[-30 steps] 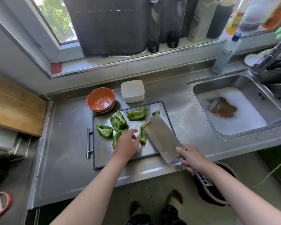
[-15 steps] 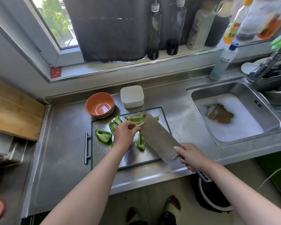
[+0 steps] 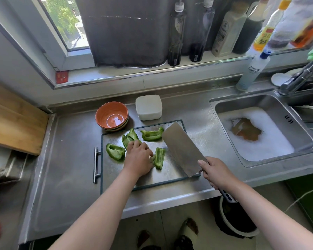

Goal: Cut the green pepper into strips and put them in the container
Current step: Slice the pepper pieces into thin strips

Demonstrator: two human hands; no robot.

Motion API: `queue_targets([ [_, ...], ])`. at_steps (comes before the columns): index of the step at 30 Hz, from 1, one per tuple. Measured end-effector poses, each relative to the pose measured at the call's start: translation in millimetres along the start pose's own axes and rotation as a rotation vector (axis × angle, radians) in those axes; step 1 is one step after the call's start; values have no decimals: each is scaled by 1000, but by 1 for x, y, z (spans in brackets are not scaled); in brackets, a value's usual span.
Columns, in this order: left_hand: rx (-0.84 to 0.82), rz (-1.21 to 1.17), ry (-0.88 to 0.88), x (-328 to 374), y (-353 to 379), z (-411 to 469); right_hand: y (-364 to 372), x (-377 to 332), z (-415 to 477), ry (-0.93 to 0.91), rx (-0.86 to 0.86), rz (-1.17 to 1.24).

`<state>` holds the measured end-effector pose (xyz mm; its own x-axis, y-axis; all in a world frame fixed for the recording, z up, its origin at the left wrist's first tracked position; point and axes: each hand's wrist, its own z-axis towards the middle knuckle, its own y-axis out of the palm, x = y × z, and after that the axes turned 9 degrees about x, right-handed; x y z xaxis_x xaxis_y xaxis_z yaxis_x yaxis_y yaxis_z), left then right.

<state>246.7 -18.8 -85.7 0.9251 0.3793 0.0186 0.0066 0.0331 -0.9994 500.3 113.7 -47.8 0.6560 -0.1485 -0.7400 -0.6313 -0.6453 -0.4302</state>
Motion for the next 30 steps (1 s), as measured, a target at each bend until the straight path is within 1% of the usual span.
queue_targets([
  [3,-61,-9,24,2,3,0,4,-3,2,-6,11,0],
  [7,-30,-79,-77,4,9,-1,11,-5,4,-9,12,-6],
  [10,-14,-84,-36,3,14,-1,13,-7,4,-9,15,-14],
  [12,63,-46,14,-4,24,-3,13,-8,4,-12,20,-21],
  [14,174,-134,7,-10,26,-1,12,-10,5,-21,33,-27],
  [15,231,-205,-34,-12,22,2,11,-10,5,-26,44,-27],
  [17,340,-380,-177,-16,10,11,7,-12,6,-28,64,-13],
  [18,359,-474,-236,-16,2,16,5,-13,6,-28,71,-6],
  [19,357,-562,-258,-14,-5,20,2,-14,6,-26,77,-2],
  [21,289,-690,-251,-3,-16,28,-4,-17,6,-16,98,3],
  [23,135,-740,-200,18,-25,33,-10,-18,5,-2,128,6],
  [25,-6,-679,-128,43,-25,39,-15,-17,5,0,154,16],
  [26,-45,-645,-96,55,-23,43,-17,-15,5,2,167,23],
  [30,-155,-552,-109,80,-14,63,-26,-4,5,12,203,24],
])
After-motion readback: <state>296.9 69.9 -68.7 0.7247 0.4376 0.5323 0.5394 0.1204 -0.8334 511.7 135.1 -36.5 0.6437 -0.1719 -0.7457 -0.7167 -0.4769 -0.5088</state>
